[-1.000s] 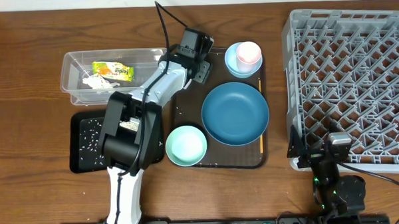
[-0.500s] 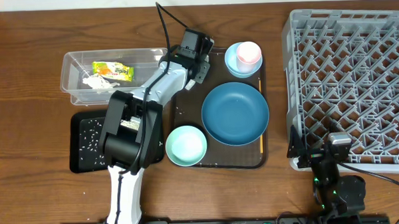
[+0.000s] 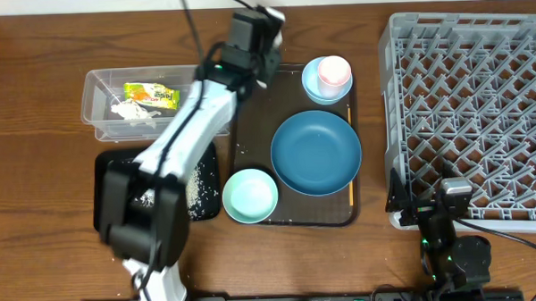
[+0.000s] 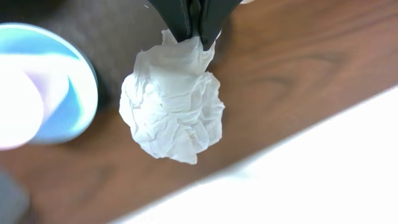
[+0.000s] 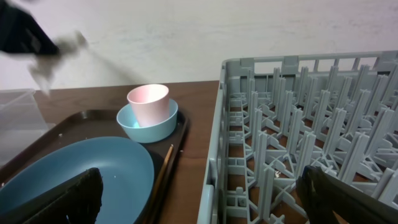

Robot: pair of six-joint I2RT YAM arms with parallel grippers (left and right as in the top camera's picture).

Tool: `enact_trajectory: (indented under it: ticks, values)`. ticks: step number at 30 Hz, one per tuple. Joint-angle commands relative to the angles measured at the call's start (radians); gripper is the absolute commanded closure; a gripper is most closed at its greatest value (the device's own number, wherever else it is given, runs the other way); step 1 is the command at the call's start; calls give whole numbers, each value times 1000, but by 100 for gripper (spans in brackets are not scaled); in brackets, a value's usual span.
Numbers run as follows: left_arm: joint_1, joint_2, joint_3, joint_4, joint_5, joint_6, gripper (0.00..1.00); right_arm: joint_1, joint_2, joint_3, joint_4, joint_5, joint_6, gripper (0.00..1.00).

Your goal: Sort waste into correct bins and load items into the dishwasher rack

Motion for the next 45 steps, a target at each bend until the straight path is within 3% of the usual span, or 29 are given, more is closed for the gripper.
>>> enact_trajectory:
  ticks: [1, 6, 16, 22, 24, 26, 29, 33, 38, 45]
  values:
    - [51, -87, 2, -10, -94, -58, 94, 7, -4, -2, -5, 2, 11, 1]
    - [162, -162, 2, -76, -150, -168, 94, 7, -4, -2, -5, 2, 11, 1]
    - [382, -145, -2, -418, -149, -601, 94, 7, -4, -2, -5, 2, 11, 1]
    - [406, -142, -2, -466, -142, -684, 91, 7, -4, -2, -4, 2, 11, 1]
    - [405, -142, -2, -467, -142, -706, 77, 7, -4, -2, -5, 2, 11, 1]
    - [406, -142, -2, -467, -142, -720, 50, 7, -4, -2, -5, 2, 11, 1]
    - [406, -142, -2, -467, -142, -721, 37, 7, -4, -2, -4, 2, 11, 1]
    - [406, -143, -2, -494, -109, -720, 39, 7, -4, -2, -5, 2, 11, 1]
    - [406, -170, -2, -530, 71, -720, 52, 7, -4, -2, -4, 2, 11, 1]
    - [406, -314, -2, -530, 240, -698, 50, 7, -4, -2, -5, 2, 11, 1]
